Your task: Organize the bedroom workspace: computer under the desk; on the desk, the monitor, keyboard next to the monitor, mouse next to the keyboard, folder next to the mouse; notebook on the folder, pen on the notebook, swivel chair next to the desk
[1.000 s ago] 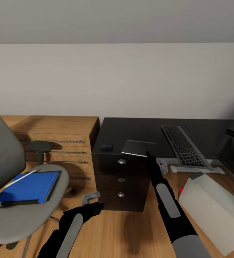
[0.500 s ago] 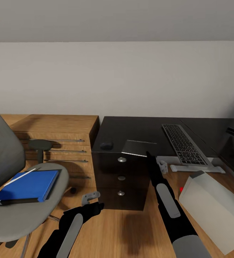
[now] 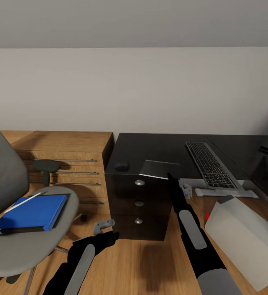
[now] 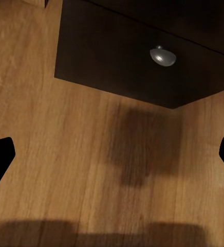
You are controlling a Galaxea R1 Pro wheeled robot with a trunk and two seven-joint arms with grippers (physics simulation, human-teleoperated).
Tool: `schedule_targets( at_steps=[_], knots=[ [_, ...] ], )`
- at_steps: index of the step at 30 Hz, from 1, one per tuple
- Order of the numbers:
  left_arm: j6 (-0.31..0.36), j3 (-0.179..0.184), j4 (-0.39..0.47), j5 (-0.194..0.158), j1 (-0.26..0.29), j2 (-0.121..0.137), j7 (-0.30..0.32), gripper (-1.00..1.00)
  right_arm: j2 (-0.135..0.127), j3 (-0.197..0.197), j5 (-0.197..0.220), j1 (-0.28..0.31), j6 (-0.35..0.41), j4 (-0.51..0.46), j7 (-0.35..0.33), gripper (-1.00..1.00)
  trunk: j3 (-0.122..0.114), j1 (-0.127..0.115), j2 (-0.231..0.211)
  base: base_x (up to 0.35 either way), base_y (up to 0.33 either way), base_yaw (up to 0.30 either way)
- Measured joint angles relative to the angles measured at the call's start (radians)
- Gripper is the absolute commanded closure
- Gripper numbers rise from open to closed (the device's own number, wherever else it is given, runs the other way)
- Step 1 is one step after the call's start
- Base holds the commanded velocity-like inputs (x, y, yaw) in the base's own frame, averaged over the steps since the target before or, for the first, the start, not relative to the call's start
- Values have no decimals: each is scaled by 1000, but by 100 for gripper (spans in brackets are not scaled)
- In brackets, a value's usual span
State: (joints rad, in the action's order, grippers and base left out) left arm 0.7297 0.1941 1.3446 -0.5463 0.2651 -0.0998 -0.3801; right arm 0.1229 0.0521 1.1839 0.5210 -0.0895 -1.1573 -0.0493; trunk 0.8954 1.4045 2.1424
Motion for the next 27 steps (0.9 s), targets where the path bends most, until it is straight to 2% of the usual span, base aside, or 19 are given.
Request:
schedule_targets(
  at_steps=[27],
  knots=[
    [0,0,0,-1,0,0,2,-100,-1,0,-1,0,0,0,2,100,0,0,0,0,0,0]
  ],
)
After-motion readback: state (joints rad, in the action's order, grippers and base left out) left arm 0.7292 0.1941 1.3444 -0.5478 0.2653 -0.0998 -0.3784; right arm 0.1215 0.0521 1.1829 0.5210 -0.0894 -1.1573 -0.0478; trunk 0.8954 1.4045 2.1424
